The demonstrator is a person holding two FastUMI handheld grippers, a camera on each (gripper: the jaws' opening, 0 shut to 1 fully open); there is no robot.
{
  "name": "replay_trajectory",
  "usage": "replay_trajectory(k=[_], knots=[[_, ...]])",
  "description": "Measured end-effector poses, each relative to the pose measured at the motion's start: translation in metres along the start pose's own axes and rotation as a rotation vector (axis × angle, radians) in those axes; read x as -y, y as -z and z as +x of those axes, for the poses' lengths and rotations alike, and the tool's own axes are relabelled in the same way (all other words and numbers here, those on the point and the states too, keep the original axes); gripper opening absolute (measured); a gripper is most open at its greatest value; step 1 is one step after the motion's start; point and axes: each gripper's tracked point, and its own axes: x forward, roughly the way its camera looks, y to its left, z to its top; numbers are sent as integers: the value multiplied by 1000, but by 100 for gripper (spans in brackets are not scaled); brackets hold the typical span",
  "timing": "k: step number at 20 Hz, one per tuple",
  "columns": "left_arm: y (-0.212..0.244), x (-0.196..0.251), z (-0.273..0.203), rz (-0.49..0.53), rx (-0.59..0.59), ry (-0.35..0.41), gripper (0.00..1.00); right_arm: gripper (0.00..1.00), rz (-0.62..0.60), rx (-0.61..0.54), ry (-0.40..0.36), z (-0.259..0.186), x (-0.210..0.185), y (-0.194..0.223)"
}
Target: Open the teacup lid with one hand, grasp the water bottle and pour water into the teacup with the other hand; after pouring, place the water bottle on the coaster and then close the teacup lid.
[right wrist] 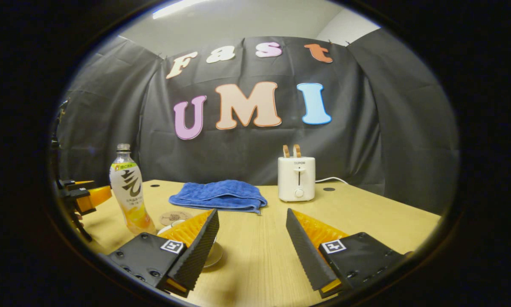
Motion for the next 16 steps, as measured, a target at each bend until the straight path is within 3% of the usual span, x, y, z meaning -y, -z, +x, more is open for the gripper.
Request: replay_trajectory(k=[10,16], knots=[[0,-3,1,1,2,-22,99,96,0,1,-8,1,0,1],[2,-2,0,-1,1,-20,96,96,-1,-17,-28,2,-1,2]])
